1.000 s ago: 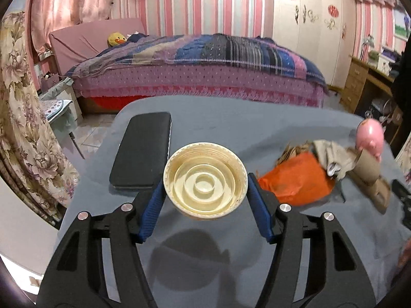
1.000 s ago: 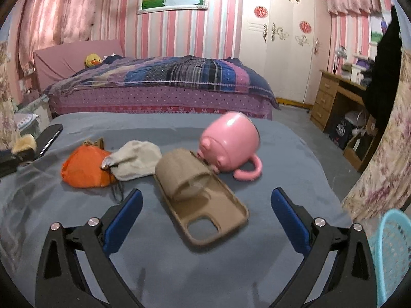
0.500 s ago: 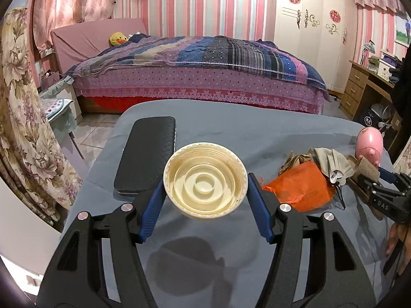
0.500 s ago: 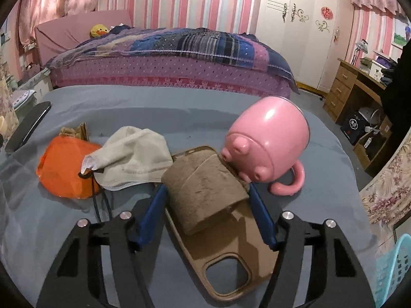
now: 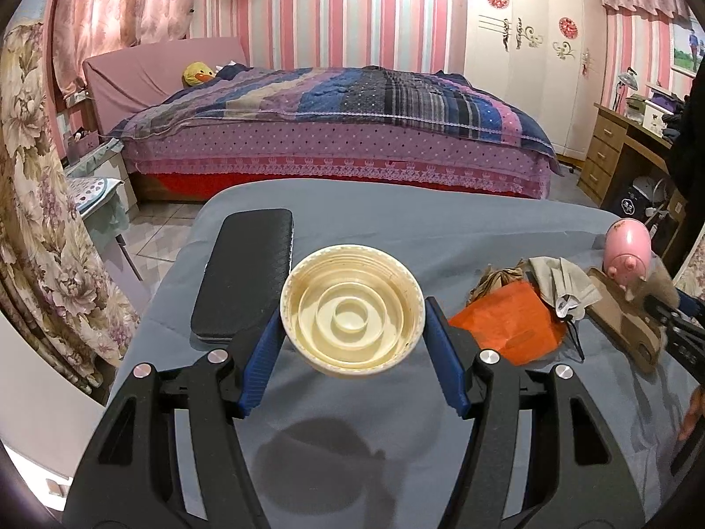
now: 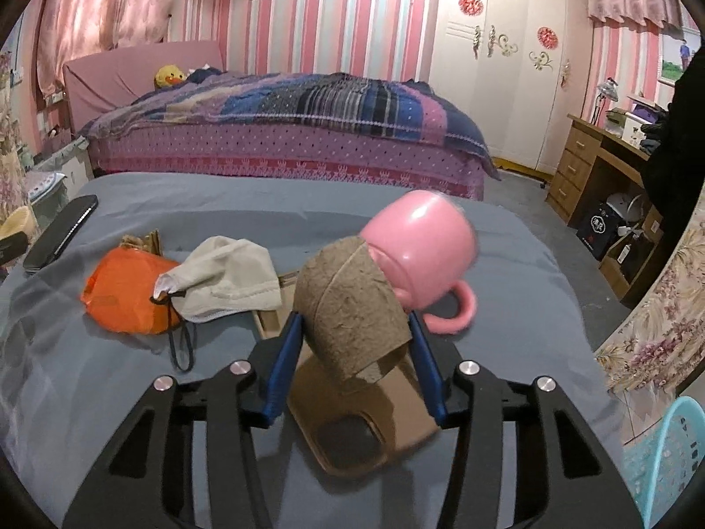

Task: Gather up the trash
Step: 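Carry the white lid and cardboard tube in both grippers over the basket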

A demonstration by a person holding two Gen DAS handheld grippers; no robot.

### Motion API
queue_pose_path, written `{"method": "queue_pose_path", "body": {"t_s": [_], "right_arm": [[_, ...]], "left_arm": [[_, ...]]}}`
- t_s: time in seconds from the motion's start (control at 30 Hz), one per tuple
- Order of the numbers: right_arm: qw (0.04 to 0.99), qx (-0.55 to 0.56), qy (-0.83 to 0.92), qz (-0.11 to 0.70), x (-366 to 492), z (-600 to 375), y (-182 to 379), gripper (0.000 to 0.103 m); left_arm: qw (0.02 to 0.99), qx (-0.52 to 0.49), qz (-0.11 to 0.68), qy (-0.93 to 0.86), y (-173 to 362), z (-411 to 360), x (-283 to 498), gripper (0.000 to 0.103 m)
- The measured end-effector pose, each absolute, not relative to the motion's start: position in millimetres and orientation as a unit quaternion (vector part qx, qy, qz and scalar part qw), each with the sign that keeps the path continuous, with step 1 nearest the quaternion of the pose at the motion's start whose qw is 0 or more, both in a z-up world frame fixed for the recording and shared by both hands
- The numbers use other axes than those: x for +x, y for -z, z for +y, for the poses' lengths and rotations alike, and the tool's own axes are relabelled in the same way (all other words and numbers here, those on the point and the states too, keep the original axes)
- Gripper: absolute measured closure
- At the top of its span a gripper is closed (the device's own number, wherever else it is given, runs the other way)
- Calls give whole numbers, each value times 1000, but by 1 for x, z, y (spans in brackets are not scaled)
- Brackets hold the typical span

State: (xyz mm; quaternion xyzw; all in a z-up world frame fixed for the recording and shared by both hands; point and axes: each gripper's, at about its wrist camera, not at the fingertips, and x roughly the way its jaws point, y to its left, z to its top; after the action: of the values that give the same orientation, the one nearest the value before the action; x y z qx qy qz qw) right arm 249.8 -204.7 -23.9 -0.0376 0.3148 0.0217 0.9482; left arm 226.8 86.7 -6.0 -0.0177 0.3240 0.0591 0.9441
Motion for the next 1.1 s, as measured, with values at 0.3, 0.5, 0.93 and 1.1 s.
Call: {"method": "queue_pose_path", "body": {"t_s": [0.3, 0.5, 0.93, 1.1], "right_arm": [[953, -28, 11, 301, 198, -250, 15, 55], [958, -28, 37, 284, 176, -279, 3, 55], [956, -35, 80, 279, 143, -333, 2, 55], [956, -29, 94, 277, 130, -354, 4, 55]], "left_arm": [[948, -10, 317, -37, 0, 66, 224, 42], [950, -1, 313, -9, -4, 40, 222, 42], [953, 16, 299, 54, -17, -36, 212, 42], [951, 26, 297, 76, -20, -68, 208, 42]]}}
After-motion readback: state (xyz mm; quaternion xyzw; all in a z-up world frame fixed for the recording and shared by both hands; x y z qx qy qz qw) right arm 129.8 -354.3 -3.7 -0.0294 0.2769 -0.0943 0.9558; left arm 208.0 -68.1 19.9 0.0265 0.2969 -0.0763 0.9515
